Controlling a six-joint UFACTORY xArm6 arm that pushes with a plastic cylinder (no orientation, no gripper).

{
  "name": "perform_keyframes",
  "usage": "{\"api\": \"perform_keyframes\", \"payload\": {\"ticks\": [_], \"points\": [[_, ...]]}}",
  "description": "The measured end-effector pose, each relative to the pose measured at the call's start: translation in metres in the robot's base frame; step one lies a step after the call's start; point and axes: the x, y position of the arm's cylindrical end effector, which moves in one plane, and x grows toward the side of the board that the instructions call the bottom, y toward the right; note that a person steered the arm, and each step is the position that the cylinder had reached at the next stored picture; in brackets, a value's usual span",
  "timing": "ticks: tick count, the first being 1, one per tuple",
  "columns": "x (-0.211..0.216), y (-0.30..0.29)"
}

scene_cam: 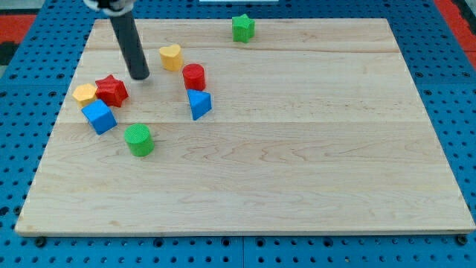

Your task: Move the green circle to the right of the blue cube

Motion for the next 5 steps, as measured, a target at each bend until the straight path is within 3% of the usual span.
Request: {"api": "perform_keyframes", "payload": {"ticks": [2,5], "points": [[-0.018,0.059],[-0.031,-0.057]]}}
